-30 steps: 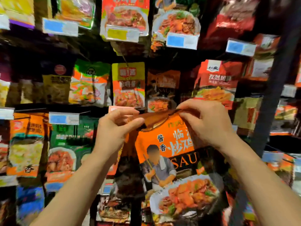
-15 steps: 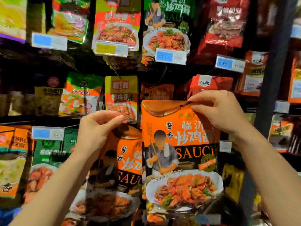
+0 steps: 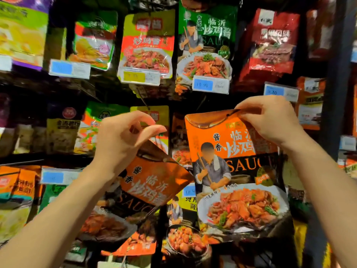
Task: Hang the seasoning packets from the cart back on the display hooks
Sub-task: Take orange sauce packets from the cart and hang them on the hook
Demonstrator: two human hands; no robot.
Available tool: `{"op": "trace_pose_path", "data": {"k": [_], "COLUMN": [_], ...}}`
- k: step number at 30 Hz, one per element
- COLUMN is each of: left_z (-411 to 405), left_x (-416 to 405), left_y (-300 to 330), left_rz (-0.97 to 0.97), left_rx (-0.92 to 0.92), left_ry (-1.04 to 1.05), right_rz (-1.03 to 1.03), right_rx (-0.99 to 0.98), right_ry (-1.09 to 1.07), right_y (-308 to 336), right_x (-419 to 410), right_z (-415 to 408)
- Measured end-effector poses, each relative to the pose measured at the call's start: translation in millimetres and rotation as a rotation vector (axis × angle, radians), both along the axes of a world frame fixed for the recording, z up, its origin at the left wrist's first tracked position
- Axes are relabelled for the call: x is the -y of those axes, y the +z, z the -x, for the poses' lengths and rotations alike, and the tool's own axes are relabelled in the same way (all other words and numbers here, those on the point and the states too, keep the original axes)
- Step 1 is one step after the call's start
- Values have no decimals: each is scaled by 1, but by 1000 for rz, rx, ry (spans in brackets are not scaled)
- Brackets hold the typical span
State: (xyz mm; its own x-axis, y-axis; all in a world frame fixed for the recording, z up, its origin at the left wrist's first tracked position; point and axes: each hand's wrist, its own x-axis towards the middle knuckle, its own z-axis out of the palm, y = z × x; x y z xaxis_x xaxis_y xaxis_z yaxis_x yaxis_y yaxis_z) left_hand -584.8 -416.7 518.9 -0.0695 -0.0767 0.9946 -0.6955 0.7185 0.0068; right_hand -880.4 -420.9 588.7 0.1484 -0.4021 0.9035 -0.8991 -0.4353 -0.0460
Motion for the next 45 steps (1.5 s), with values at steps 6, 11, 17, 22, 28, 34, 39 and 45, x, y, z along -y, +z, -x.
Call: {"op": "trace_pose_path", "data": {"k": [6, 11, 17, 22, 28, 34, 39, 45], "left_z": [1, 35, 44, 38, 48, 51, 53, 49], "left_x": [6, 21, 39, 41, 32, 38, 41, 75], "left_y": [16, 32, 27, 26, 24, 46, 77, 88], "left_rz": [-54, -148, -174, -281, -145, -81, 7, -46], "left_rx": [-11, 1, -74, -111, -84, -156, -146, -158], "left_ry": [-167, -146, -69, -195, -295, -302, -287, -211], "right_rz": [11, 60, 121, 93, -27, -68, -116, -38], "right_rx": [49, -58, -89, -50, 68, 317, 620, 713], "right_ry": [24, 1, 101, 183, 224, 317, 478, 425], "right_y": [2, 0, -15, -17, -24, -14, -3, 5], "right_x": [-2, -15, -19, -22, -16, -6, 9, 36], "right_z": [4, -29, -38, -32, -20, -13, -16, -33]}}
